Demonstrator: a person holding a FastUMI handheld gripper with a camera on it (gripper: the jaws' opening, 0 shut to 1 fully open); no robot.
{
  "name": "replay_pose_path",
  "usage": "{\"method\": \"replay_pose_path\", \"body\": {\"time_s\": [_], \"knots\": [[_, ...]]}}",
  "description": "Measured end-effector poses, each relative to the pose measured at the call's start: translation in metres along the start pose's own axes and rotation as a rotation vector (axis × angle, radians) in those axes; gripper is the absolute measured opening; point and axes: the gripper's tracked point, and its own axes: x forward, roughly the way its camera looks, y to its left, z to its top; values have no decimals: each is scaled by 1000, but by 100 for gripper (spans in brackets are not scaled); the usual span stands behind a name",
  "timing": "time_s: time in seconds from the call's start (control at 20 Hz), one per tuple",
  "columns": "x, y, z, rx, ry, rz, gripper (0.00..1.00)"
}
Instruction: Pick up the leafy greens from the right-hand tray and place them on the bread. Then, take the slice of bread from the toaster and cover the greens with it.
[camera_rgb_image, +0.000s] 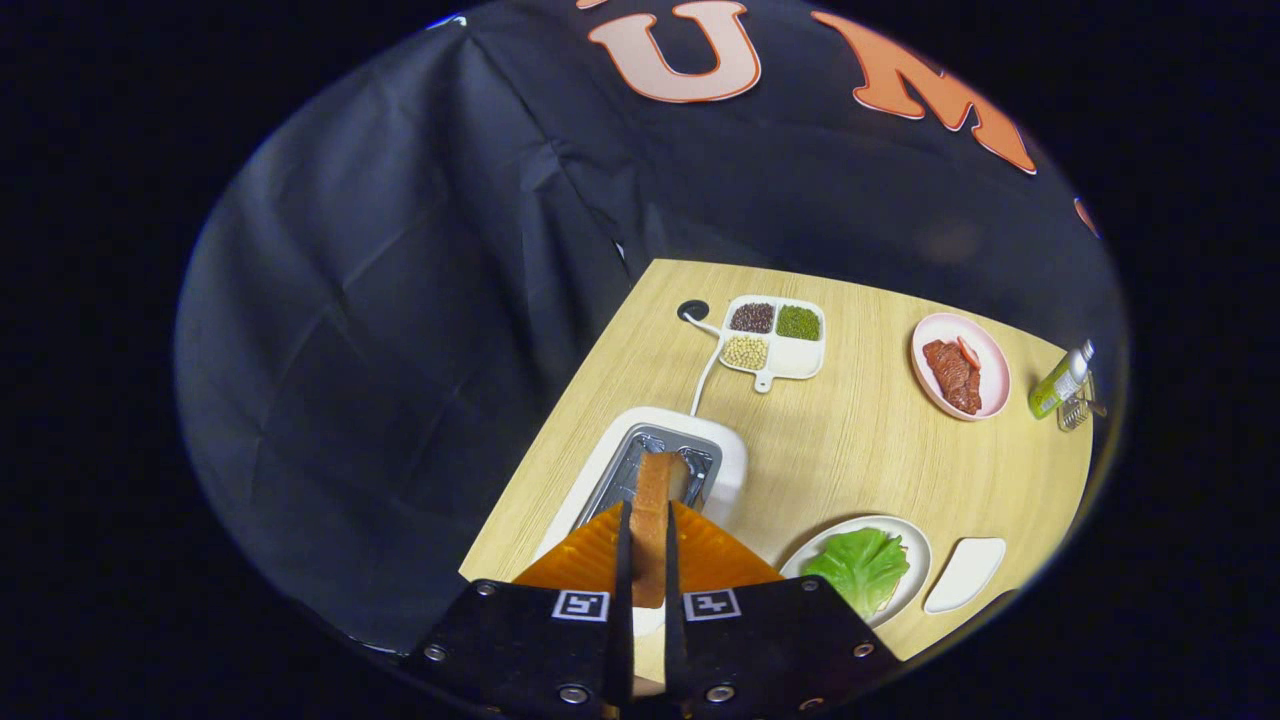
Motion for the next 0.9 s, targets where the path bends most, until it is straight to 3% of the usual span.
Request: {"method": "replay_pose_path", "body": {"time_s": [0.4, 0.9], "knots": [[-47, -14, -2, -3, -107, 71, 13], [-48, -82, -48, 59, -109, 82, 13]]}}
